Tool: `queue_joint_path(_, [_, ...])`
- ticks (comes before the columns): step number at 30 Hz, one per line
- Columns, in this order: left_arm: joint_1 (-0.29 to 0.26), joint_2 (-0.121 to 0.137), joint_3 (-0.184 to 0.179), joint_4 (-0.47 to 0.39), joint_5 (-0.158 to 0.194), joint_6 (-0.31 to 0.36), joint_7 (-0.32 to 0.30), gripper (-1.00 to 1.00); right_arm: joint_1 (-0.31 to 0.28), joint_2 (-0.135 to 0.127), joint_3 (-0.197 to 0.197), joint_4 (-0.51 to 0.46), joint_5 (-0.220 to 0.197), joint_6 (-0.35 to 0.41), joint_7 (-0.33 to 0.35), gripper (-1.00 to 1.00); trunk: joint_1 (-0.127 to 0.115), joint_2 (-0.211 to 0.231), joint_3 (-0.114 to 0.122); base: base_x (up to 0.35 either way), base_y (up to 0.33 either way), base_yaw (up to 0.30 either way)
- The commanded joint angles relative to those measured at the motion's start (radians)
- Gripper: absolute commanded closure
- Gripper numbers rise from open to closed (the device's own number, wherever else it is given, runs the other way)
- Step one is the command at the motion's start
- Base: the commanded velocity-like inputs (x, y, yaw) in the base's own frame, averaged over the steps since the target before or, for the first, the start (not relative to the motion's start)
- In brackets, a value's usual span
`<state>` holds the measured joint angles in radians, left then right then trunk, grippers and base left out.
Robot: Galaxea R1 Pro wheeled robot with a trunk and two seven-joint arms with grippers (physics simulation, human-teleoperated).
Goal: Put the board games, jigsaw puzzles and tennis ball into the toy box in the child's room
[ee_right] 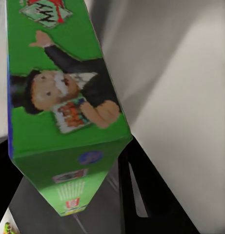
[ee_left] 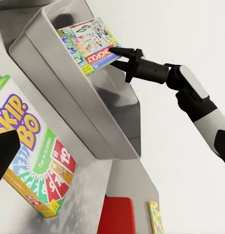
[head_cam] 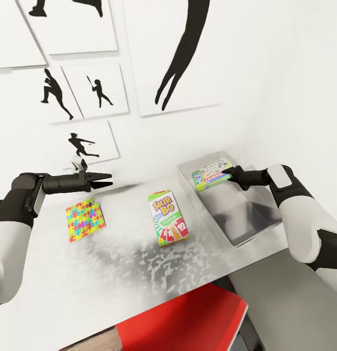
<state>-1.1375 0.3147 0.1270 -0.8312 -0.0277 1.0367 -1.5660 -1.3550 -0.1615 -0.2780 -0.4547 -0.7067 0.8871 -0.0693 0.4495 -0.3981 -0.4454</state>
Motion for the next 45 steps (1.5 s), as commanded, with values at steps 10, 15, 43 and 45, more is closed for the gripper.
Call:
queue_joint_path(10, [-0.001,-0.001,0.0,0.0,-0.003,0.011,-0.005,-1.0,-0.001,0.002,-0.005,-0.001,-0.008,0.004,-0.01,1.0,0.0,-0.002,-0.018,0.0,0.0,0.0])
queue_joint_path(15, [-0.001,-0.002,0.0,0.0,-0.003,0.011,-0.005,-1.0,-0.001,0.002,-0.006,-0.001,-0.008,0.004,-0.01,1.0,0.0,-0.002,-0.026,0.0,0.0,0.0])
queue_joint_path(43, [-0.002,-0.001,0.0,0.0,-0.001,0.011,-0.005,-1.0,-0.002,-0.003,0.005,-0.006,-0.005,-0.041,-0.01,1.0,0.0,-0.002,-0.071,0.0,0.0,0.0])
queue_joint_path(45, [-0.002,0.0,0.0,0.0,-0.001,0.011,-0.005,-1.0,-0.002,-0.002,0.007,-0.008,-0.005,-0.044,-0.009,1.0,0.0,-0.002,-0.073,0.0,0.0,0.0])
